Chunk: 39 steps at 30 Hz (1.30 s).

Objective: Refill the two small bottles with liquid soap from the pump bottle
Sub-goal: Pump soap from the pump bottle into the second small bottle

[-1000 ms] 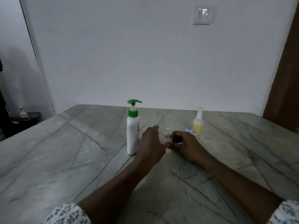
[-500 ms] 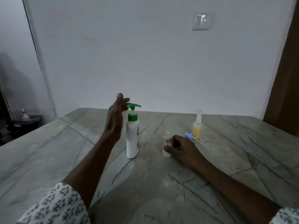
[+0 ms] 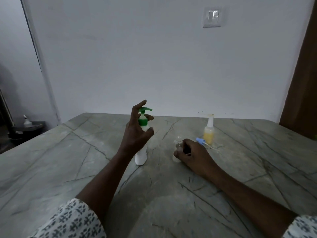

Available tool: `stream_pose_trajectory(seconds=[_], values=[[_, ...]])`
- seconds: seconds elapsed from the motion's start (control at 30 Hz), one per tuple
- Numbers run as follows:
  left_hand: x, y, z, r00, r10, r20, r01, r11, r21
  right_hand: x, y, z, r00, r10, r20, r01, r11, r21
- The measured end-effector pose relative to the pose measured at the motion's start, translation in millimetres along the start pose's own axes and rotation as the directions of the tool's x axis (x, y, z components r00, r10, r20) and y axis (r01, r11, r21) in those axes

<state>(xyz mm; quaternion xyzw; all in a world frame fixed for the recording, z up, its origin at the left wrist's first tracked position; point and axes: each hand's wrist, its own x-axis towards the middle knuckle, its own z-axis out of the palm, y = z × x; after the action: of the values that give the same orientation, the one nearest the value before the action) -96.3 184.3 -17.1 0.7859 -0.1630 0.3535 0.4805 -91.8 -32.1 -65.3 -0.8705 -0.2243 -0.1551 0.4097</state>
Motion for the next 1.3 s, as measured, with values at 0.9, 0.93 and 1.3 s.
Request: stream_pose_trajectory(seconds=[0.9, 0.93, 1.3], values=[[-3.5, -10.9, 6.4, 0.997, 0.07, -0.015, -0.07, 0.998, 0.005, 55.9, -106.9, -13.2, 0.972, -0.149, -0.184, 0.209, 0.907, 0.365], [-3.4, -9.3, 7.0, 0.996, 0.086, -0.003, -0.086, 0.996, 0.022, 54.4, -103.5, -15.8, 0.969, -0.148, -0.196, 0.208, 0.919, 0.335], [-0.3, -7.7, 6.0, 0.96, 0.204, 0.192, -0.226, 0.969, 0.098, 24.4, -31.5, -21.9, 0.98, -0.095, -0.176, 0.074, 0.99, -0.122]])
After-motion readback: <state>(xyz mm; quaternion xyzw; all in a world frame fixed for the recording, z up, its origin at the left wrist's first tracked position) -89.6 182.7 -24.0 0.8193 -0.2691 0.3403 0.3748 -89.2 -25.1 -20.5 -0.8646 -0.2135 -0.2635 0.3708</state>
